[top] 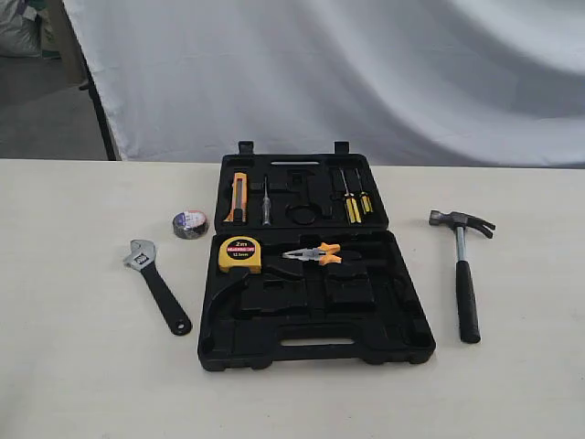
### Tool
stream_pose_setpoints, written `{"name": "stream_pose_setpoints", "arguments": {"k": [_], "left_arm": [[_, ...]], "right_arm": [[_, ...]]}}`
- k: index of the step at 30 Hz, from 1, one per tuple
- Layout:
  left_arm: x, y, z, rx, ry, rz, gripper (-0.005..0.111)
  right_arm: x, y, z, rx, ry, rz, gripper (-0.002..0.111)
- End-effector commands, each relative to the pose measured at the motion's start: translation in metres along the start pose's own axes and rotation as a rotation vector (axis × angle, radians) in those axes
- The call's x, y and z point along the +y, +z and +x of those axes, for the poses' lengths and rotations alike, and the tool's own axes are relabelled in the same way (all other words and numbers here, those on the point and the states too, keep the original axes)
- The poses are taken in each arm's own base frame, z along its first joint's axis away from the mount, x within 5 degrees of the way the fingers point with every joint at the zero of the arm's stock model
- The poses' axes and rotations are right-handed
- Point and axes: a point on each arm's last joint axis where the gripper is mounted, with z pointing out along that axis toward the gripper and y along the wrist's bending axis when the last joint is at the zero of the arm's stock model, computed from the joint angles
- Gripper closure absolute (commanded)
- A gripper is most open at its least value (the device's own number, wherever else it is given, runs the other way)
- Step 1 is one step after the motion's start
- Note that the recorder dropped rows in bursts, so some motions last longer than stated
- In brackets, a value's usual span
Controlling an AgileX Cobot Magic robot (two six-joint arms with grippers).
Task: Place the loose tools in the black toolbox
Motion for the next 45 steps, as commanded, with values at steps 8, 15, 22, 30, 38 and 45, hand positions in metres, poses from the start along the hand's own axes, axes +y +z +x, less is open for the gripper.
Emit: {"name": "stream_pose_setpoints", "arguments": {"k": [8, 15, 22, 30, 38, 45], "left_arm": [[0.0009, -0.0004, -0.0021, -0.020, 0.000, -0.021, 0.106], [0.0009, -0.0004, -0.0021, -0.020, 0.000, -0.021, 0.106], [0.0009, -0.0004, -0.0021, -0.020, 0.000, -0.021, 0.106], [0.0009, -0.0004, -0.0021, -0.020, 0.000, -0.021, 0.106], [0.0009, -0.0004, -0.0021, -0.020, 0.000, -0.021, 0.106], [0.0009, -0.0004, -0.0021, -0.020, 0.000, -0.021, 0.106]], "right_arm": [[-0.0007, -0.0002, 0.0010, -0.002, -0.014, 0.006, 0.109], [-0.0007, -0.0002, 0.0010, -0.002, -0.014, 0.006, 0.109], [-0.0007, -0.0002, 0.0010, -0.002, -0.021, 0.006, 0.109], [-0.0007, -0.0002, 0.0010, -0.002, -0.062, 0.006, 0.109], [-0.0007, -0.0002, 0.0010, -0.002, -0.062, 0.006, 0.109], [-0.0002, -0.0003, -0.0021, -0.036, -0.051, 0.002, 0.109]]}}
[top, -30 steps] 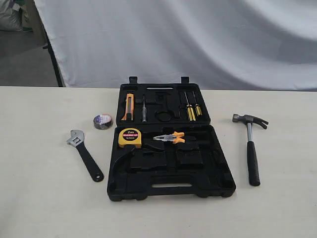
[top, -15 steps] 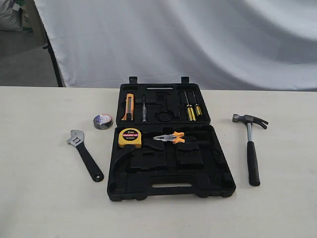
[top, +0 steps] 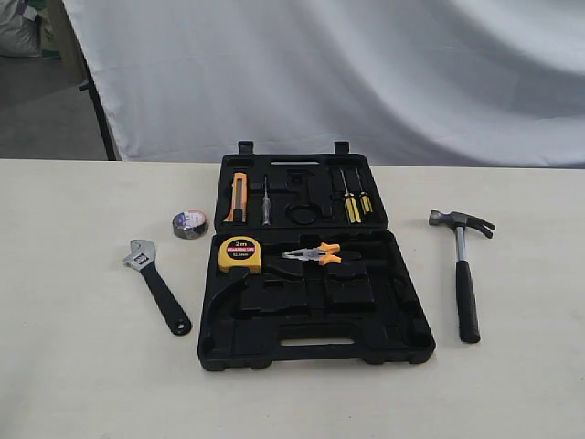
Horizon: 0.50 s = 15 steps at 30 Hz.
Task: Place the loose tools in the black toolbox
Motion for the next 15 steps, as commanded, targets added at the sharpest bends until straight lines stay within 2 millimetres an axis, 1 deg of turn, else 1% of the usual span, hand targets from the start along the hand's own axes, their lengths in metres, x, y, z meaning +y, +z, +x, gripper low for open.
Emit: {"name": "stream_pose_setpoints", "arguments": {"k": [1, 4, 6, 8, 12, 14, 15], "left_arm": [[0.001, 0.000, -0.002, -0.020, 0.000, -0.021, 0.106], [0.001, 0.000, -0.002, -0.020, 0.000, -0.021, 0.106], [0.001, 0.000, -0.002, -0.020, 0.000, -0.021, 0.106], [0.001, 0.000, -0.002, -0.020, 0.000, -0.021, 0.106], [0.001, 0.000, -0.002, -0.020, 0.000, -0.021, 0.106], [0.001, 0.000, -0.002, -0.020, 0.000, -0.021, 0.106], [0.001, 0.000, -0.002, -0.020, 0.000, -0.021, 0.106]], "right_arm": [[0.000, 0.000, -0.004, -0.055, 0.024, -0.001, 0.109], [0.001, -0.001, -0.011, -0.137, 0.183, -0.026, 0.109], [0.001, -0.002, -0.019, -0.215, 0.330, -0.052, 0.109], [0.001, -0.004, -0.026, -0.297, 0.438, -0.074, 0.109], [-0.003, -0.014, -0.046, -0.546, 0.540, -0.118, 0.109], [-0.002, -0.020, -0.055, -0.654, 0.510, -0.151, 0.109], [0.000, -0.023, -0.059, -0.713, 0.448, -0.176, 0.109]]}}
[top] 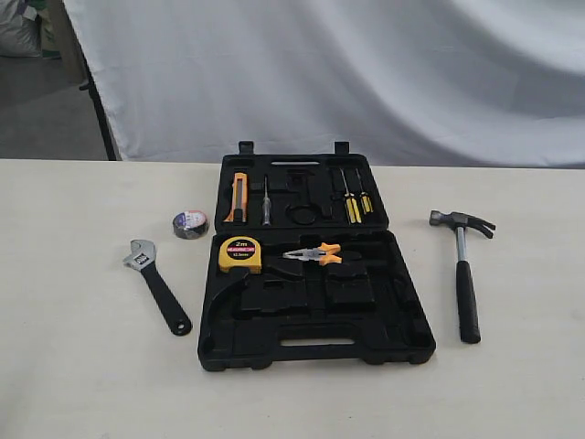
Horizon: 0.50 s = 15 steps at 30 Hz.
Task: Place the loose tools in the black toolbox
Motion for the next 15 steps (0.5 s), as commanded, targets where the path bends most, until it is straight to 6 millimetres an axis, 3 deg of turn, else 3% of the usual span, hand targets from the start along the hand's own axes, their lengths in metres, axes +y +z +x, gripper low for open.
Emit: {"name": "stream_pose_setpoints", "arguments": {"k": [1, 3, 7, 15], "left_arm": [[0.001, 0.000, -0.002, -0.020, 0.000, -0.021, 0.106], [0.001, 0.000, -0.002, -0.020, 0.000, -0.021, 0.106], [0.001, 0.000, -0.002, -0.020, 0.000, -0.021, 0.106], [0.001, 0.000, -0.002, -0.020, 0.000, -0.021, 0.106]], "right_arm": [[0.016, -0.004, -0.019, -0.233, -0.087, -0.175, 0.109], [0.023, -0.001, -0.017, -0.186, -0.193, -0.213, 0.109], [0.024, 0.027, -0.013, -0.014, -0.213, -0.128, 0.109], [0.011, 0.110, 0.040, 0.420, -0.243, -0.089, 0.109]]}}
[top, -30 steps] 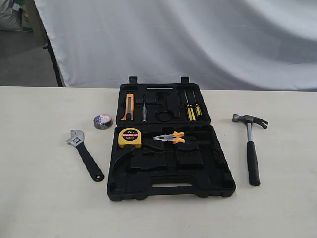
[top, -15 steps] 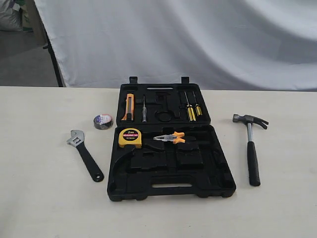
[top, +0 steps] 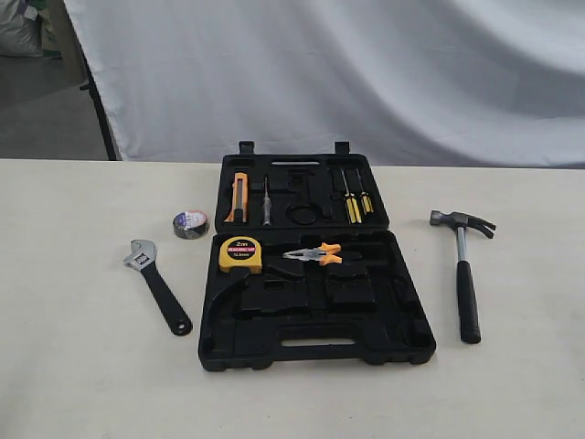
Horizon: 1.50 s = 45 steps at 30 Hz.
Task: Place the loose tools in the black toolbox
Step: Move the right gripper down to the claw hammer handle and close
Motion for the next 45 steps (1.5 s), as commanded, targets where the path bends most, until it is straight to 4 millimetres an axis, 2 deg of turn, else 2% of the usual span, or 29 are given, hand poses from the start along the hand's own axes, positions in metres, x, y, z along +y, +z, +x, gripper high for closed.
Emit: {"name": "stream_pose_setpoints", "arguments": {"k": [1, 6, 7, 8, 12, 13, 17, 20, 34, 36, 41, 43, 45], "left_arm": [[0.001, 0.000, -0.002, -0.020, 0.000, -0.021, 0.106], [0.001, 0.000, -0.002, -0.020, 0.000, -0.021, 0.106], [0.001, 0.000, -0.002, -0.020, 0.000, -0.021, 0.106], [0.001, 0.000, -0.002, -0.020, 0.000, -0.021, 0.106], [0.001, 0.000, -0.002, -0.020, 0.000, -0.021, 0.106], [0.001, 0.000, -0.002, -0.020, 0.000, -0.021, 0.106], [0.001, 0.000, -0.002, -0.020, 0.000, -0.021, 0.106], [0.001, 0.000, -0.002, -0.020, 0.000, -0.021, 0.106], [0.001, 0.000, -0.002, -0.020, 0.000, -0.021, 0.106], [0.001, 0.000, -0.002, -0.020, 0.000, -0.021, 0.106], [0.001, 0.000, -0.002, -0.020, 0.000, -0.021, 0.106], [0.001, 0.000, -0.002, -0.020, 0.000, -0.021, 0.106], [0.001, 0.000, -0.002, -0.020, 0.000, -0.021, 0.106]], "right_arm": [[-0.005, 0.058, 0.019, 0.219, -0.007, -0.027, 0.109], [-0.026, 0.133, 0.041, 0.340, 0.039, 0.046, 0.109], [-0.032, 0.148, 0.048, 0.379, 0.038, 0.071, 0.109], [-0.045, 0.173, 0.063, 0.471, 0.032, 0.137, 0.109], [-0.072, 0.217, 0.096, 0.654, 0.013, 0.278, 0.108], [-0.083, 0.233, 0.111, 0.724, 0.004, 0.333, 0.108], [-0.099, 0.260, 0.148, 0.821, -0.064, 0.348, 0.108], [-0.105, 0.266, 0.161, 0.871, -0.156, 0.322, 0.108], [-0.106, 0.263, 0.163, 0.914, -0.212, 0.313, 0.108], [-0.106, 0.263, 0.163, 0.914, -0.213, 0.314, 0.098], [-0.106, 0.263, 0.163, 0.911, -0.214, 0.310, 0.061], [-0.105, 0.264, 0.162, 0.905, -0.222, 0.300, 0.052], [-0.105, 0.264, 0.162, 0.906, -0.240, 0.287, 0.050]]}}
